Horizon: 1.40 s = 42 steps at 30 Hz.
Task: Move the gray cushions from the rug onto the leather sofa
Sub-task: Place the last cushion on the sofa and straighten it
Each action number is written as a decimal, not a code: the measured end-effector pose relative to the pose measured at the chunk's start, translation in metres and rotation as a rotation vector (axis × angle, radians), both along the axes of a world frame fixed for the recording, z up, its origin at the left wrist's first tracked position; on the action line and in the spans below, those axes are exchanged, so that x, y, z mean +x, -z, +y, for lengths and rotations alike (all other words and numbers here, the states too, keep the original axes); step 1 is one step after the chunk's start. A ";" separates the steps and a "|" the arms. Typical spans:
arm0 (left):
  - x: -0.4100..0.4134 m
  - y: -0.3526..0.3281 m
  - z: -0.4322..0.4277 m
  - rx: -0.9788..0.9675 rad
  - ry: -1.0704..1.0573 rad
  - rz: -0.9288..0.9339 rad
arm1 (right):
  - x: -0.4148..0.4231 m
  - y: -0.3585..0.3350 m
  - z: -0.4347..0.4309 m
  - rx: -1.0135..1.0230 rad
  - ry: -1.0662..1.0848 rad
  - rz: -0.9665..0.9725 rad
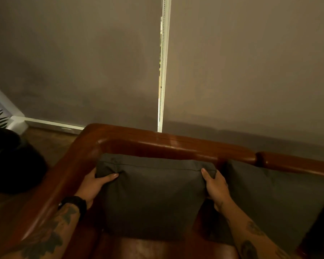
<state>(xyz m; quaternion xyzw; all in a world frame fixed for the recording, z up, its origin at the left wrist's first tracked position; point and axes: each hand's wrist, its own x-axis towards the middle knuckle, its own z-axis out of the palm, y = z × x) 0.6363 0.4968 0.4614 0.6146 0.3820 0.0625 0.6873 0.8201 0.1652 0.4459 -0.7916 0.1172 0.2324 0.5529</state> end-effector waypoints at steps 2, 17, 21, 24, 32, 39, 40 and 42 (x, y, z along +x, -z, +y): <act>0.018 0.012 0.024 0.003 0.032 0.030 | 0.011 0.014 0.014 -0.033 0.012 0.004; 0.121 0.064 0.130 0.130 0.213 0.088 | 0.071 0.041 0.082 -0.147 0.136 0.006; 0.132 0.071 0.127 0.175 0.228 0.122 | 0.070 0.041 0.095 -0.186 0.150 0.092; 0.135 0.066 0.135 0.144 0.248 0.134 | 0.078 0.039 0.095 -0.129 0.144 0.150; 0.121 0.069 0.151 0.117 0.243 0.202 | 0.064 0.052 0.108 -0.033 0.134 0.178; 0.126 0.048 0.142 0.716 0.411 0.280 | 0.067 0.034 0.097 -0.370 -0.070 0.004; 0.126 0.045 0.137 0.787 0.415 0.268 | 0.065 0.032 0.093 -0.395 -0.103 -0.007; 0.133 0.035 0.123 0.913 0.451 0.228 | 0.059 0.023 0.079 -0.445 -0.157 -0.019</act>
